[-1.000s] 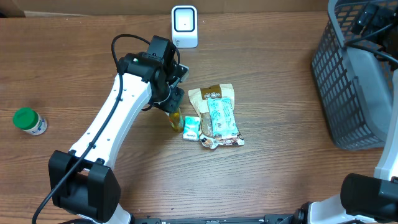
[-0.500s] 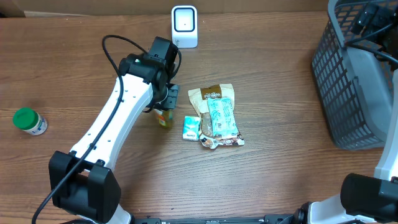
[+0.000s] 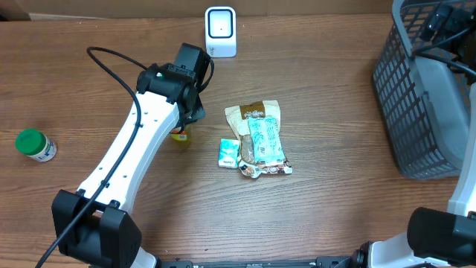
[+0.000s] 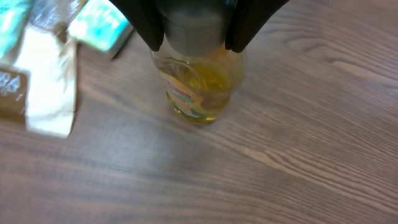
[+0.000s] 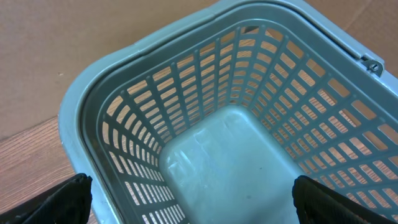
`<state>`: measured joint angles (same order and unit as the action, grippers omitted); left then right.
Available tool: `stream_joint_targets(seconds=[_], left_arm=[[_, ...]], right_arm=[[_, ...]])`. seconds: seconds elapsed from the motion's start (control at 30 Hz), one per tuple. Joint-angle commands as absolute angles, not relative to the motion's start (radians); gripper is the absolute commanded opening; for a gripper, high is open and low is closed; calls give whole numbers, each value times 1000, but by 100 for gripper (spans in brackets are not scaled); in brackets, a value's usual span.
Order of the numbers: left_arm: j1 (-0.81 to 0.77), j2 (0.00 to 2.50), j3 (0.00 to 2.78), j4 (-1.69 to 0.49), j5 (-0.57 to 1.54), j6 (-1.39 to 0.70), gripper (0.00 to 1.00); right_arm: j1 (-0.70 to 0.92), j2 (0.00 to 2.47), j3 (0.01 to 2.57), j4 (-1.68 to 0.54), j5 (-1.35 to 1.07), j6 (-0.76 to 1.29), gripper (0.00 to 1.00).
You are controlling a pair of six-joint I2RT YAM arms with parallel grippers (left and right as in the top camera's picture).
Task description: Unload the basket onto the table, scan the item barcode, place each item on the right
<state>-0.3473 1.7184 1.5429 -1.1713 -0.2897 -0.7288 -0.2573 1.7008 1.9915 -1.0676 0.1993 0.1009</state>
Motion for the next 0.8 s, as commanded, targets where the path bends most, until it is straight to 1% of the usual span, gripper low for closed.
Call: stream_joint_targets(seconds=[0.0, 0.17, 0.33, 0.53, 0.77], left_arm=[[-349, 1689, 1532, -1148, -322, -875, 10], [-349, 1689, 1520, -1148, -313, -1026, 11], [-355, 1689, 1504, -1148, -313, -1100, 13], [-355, 1693, 1504, -1145, -253, -1124, 17], [-355, 1697, 1500, -1147, -249, -1123, 18]], right_arm=[[-258, 1691, 2009, -1064, 209, 105, 100], [-258, 1691, 2009, -1064, 209, 105, 100], [-258, 1691, 2009, -1064, 209, 105, 100], [-258, 1691, 2009, -1064, 209, 105, 100], [-258, 1691, 2009, -1064, 209, 105, 100]])
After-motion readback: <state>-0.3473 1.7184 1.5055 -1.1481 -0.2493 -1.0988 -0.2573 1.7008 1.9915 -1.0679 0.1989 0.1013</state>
